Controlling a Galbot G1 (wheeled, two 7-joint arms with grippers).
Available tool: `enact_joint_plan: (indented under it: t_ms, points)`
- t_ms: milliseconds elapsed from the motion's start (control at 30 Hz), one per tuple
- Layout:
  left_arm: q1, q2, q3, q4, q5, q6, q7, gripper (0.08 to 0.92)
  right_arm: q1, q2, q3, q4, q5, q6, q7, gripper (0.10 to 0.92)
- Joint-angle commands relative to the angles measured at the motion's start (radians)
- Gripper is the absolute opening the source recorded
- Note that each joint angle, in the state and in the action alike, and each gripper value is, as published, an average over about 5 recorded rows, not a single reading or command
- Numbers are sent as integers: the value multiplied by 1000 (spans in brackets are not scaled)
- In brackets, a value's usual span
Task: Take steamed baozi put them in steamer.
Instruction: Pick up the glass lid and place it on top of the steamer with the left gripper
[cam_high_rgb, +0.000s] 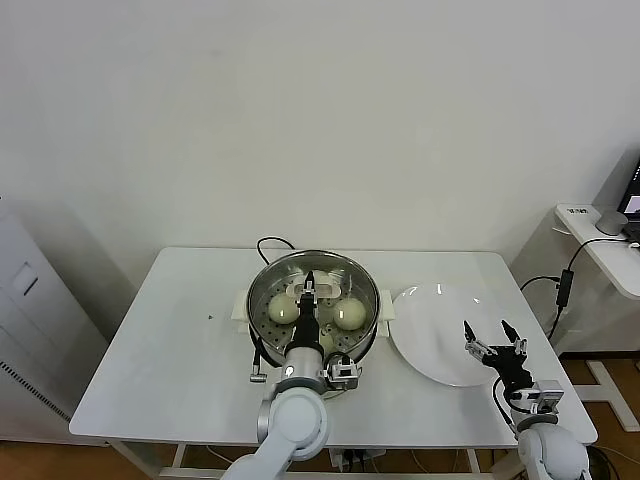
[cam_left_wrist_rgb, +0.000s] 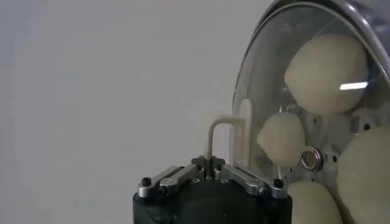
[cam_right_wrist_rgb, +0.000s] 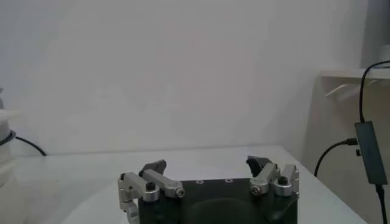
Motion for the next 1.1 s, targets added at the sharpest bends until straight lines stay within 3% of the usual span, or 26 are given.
enact_joint_plan:
  t_ms: [33, 367, 667, 900, 967, 1100]
  points:
    - [6, -3, -5, 5, -10, -2, -7, 105, -3, 4, 1, -3, -4, 4, -2, 823]
    - [28, 16, -11, -32, -130, 10, -23, 122, -3, 2, 5, 1, -3, 4, -4, 823]
    - [100, 89, -86, -232, -438, -127, -17, 360, -2, 0, 6, 0, -2, 4, -8, 823]
    - [123, 201, -215, -381, -1134, -289, 95, 568, 4, -6, -2, 2, 11, -10, -29, 823]
    - [106, 225, -259, -406, -1344, -305, 77, 620, 5, -3, -10, 6, 22, -19, -25, 823]
    - [79, 246, -405, -442, -1810, -285, -47, 739, 5, -4, -29, 16, 47, -20, -4, 823]
